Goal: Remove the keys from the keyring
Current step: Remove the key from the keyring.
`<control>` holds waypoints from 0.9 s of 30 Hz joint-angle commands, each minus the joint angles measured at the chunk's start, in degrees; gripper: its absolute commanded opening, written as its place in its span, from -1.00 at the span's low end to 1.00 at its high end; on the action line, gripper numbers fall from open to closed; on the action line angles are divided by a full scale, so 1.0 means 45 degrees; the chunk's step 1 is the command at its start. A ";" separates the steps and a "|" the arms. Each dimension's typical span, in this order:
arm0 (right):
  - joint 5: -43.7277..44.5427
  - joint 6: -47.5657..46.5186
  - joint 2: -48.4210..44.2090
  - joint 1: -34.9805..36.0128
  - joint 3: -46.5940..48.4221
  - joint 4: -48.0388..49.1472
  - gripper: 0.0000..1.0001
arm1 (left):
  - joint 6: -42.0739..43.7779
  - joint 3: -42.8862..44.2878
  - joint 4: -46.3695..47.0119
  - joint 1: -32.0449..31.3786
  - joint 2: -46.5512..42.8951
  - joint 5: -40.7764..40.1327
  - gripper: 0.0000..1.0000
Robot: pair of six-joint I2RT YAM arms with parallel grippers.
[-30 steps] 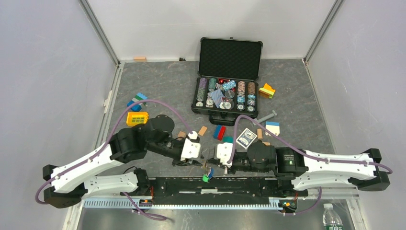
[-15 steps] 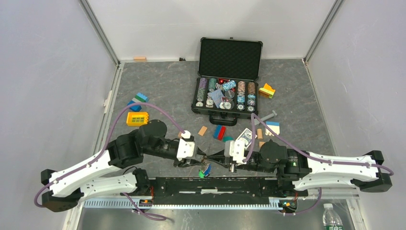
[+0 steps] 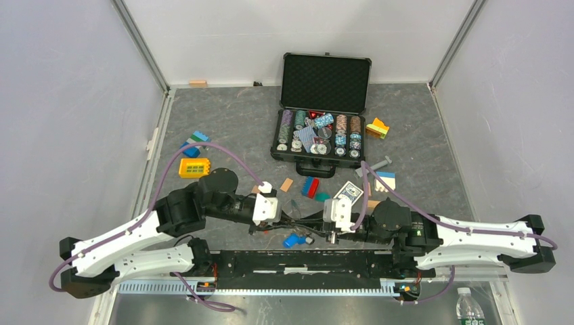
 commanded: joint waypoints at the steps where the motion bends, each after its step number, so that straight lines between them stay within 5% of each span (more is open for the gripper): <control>1: -0.0153 -0.0186 -0.0585 -0.0010 -0.0128 0.1607 -1.00 | -0.0340 0.0092 0.0398 -0.0064 -0.0002 -0.0200 -0.50; 8: -0.0170 -0.0042 -0.1069 -0.0020 -0.0989 0.3144 -1.00 | -0.0481 0.0031 0.0604 -0.0056 -0.0045 -0.0401 -0.35; 17: -0.0266 0.0494 -0.1386 -0.0009 -0.2860 0.6592 -1.00 | -0.0961 -0.0362 0.1644 -0.0054 -0.0163 -0.0320 -0.45; 27: 0.0073 0.0750 -0.1903 -0.0011 -0.5273 1.0997 -1.00 | -0.1330 -0.0966 0.2837 -0.0064 -0.1360 -0.0788 0.09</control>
